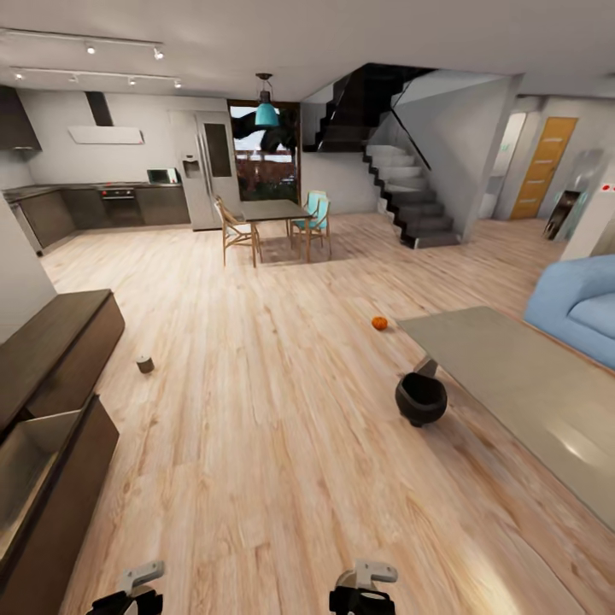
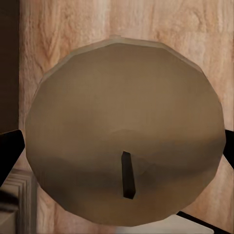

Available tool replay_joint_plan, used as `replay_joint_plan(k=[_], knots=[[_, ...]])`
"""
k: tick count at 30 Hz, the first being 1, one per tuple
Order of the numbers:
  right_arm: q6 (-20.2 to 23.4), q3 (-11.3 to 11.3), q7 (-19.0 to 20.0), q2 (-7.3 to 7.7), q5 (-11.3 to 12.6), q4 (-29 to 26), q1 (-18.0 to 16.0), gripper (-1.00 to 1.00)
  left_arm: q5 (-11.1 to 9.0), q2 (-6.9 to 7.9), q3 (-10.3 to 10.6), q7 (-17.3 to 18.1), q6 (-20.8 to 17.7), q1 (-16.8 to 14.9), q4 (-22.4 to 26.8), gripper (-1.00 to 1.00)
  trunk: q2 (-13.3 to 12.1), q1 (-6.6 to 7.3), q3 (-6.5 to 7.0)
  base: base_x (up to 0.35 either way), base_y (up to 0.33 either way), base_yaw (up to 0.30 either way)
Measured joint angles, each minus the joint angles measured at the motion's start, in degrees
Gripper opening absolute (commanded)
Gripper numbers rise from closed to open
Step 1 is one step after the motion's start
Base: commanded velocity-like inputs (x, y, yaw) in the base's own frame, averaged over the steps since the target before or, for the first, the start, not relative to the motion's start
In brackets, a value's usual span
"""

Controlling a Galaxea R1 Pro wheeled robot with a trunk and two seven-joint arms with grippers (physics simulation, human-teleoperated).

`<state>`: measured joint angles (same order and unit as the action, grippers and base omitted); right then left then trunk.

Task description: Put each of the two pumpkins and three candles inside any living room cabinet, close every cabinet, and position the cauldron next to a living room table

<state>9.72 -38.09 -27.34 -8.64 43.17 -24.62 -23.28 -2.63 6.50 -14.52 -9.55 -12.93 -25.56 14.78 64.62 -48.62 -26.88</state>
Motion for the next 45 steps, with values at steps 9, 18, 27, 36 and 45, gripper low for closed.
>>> replay_joint_plan(k=[9, 18, 27, 36, 45], knots=[[0.1, 0.0, 0.0, -0.06, 0.0, -0.1, 0.0, -1.0, 0.0, -0.09, 0.0, 0.0, 0.5, 0.0, -0.1, -1.0, 0.0, 0.0, 0.0, 0.329, -0.013, 0.157], [0.0, 0.0, 0.0, -0.06, 0.0, -0.2, 0.0, -1.0, 0.0, -0.09, 0.0, 0.0, 0.5, 0.0, -0.1, -1.0, 0.0, 0.0, 0.0, 0.329, 0.0, 0.046], [0.0, -0.1, 0.0, -0.53, -0.1, -0.2, 0.0, -1.0, 0.0, -0.13, 0.0, 0.0, 0.8, 0.0, -0.1, -1.0, 0.0, 0.0, 0.0, 0.329, -0.032, 0.275], [0.0, -0.1, 0.0, -0.54, -0.1, -0.2, 0.0, -1.0, 0.1, -0.17, 0.0, 0.0, 2.4, 0.0, -1.3, -1.0, 0.0, 0.0, 0.0, 0.329, -0.123, 0.289], [0.0, -0.1, 0.0, -0.5, -0.1, -0.1, 0.0, -1.0, 0.2, -0.17, 0.0, 0.0, 2.8, 0.0, -1.4, -1.0, 0.0, 0.0, 0.0, 0.326, -0.137, 0.038]])
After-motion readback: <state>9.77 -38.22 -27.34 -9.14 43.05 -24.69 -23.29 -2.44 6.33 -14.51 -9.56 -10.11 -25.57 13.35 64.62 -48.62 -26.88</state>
